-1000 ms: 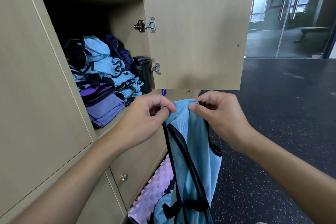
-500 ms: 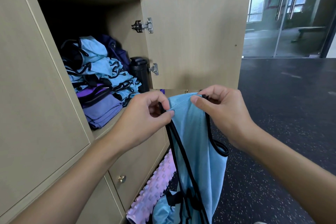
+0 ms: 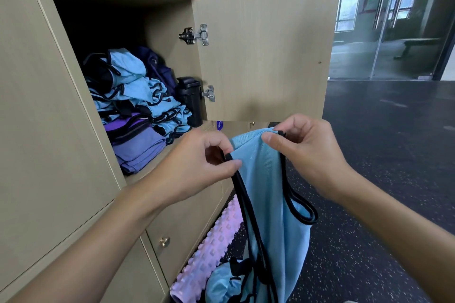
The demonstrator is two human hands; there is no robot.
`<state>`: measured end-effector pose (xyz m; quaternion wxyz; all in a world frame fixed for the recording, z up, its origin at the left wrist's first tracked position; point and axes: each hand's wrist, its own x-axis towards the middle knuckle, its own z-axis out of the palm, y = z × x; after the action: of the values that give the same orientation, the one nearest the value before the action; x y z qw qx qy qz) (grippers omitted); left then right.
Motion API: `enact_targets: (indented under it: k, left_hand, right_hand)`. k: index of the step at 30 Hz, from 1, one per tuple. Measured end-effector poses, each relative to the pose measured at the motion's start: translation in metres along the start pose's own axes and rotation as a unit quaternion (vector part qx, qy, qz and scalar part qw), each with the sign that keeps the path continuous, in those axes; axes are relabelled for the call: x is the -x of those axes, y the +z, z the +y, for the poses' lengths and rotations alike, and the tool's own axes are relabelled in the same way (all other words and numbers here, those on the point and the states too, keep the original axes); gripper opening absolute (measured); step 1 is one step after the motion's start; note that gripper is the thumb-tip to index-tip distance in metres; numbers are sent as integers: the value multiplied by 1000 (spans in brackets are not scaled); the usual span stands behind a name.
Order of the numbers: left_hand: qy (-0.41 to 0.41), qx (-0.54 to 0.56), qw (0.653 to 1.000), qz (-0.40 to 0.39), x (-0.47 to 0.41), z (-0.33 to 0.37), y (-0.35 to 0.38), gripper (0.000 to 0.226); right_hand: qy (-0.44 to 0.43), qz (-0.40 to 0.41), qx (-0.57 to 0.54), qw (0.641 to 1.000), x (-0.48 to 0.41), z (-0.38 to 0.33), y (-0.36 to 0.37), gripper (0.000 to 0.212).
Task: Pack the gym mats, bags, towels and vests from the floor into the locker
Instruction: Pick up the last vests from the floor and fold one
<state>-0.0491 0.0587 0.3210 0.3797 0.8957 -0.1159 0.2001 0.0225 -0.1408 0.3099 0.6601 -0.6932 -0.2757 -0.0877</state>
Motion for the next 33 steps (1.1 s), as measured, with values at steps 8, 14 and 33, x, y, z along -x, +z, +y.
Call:
enact_targets:
  k: [8,14,33]
  left_hand:
    - [-13,161,981,107,-4,8,-3,13]
    - [-54,256,962,79,0,8,12,44]
    - [-56,358,929,80,10,-3,43,85]
  right_hand:
    - [5,-47,-8,999,1,-3,-3,16]
    - [0,-24,-38,999,0,-3,-2,27]
    - [116,25,-49,992,-6,15,4,65]
